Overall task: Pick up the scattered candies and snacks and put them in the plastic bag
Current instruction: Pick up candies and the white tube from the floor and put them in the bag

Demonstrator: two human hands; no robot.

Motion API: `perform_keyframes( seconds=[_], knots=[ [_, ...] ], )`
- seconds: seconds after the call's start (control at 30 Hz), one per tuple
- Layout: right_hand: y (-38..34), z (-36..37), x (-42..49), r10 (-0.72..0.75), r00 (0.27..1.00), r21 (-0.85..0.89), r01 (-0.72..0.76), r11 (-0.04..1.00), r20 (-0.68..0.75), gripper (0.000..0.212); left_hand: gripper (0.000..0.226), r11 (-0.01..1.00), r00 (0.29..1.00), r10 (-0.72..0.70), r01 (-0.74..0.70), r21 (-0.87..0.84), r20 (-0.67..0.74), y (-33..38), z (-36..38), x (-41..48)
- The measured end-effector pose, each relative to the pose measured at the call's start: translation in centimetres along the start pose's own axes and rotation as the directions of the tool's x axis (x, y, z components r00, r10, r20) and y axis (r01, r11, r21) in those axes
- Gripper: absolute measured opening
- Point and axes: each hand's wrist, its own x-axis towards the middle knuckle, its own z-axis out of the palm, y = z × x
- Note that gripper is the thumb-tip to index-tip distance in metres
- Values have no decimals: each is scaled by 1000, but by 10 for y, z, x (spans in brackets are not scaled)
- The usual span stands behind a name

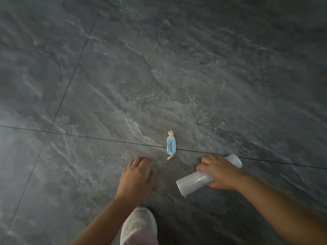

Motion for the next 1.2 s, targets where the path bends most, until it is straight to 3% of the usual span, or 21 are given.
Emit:
perform_keyframes(
  seconds=[0.1, 0.17, 0.33, 0.53, 0.8, 1.0, 1.2],
  knots=[
    [12, 9, -17, 108, 993, 133, -101, 986, -48, 43, 27, 1000, 1000, -17, 18, -22, 18, 8, 14, 16],
    [19, 13, -30, 220, 971, 269, -188, 945, -96, 44, 33, 999, 1000, -19, 20, -33, 21, 13, 26, 27],
    [30, 15, -55, 495, 841, 514, -332, 791, -218, 46, 47, 998, 999, -52, 53, -45, 15, 29, 49, 52],
    [30, 19, -74, 661, 727, 669, -400, 626, -184, 48, 57, 992, 995, -97, 97, -84, 9, 41, 65, 80],
    [20, 23, -78, 664, 737, 714, -396, 578, -129, 39, 50, 995, 994, -89, 92, -49, 58, 46, 80, 87],
    [8, 28, -65, 671, 735, 739, -398, 544, -97, 37, 52, 977, 989, -118, 131, -170, 86, 39, 79, 59],
    [-11, 15, -32, 618, 770, 733, -329, 595, -156, 39, 45, 936, 983, -178, 156, -315, -41, 27, 39, 23]
  ],
)
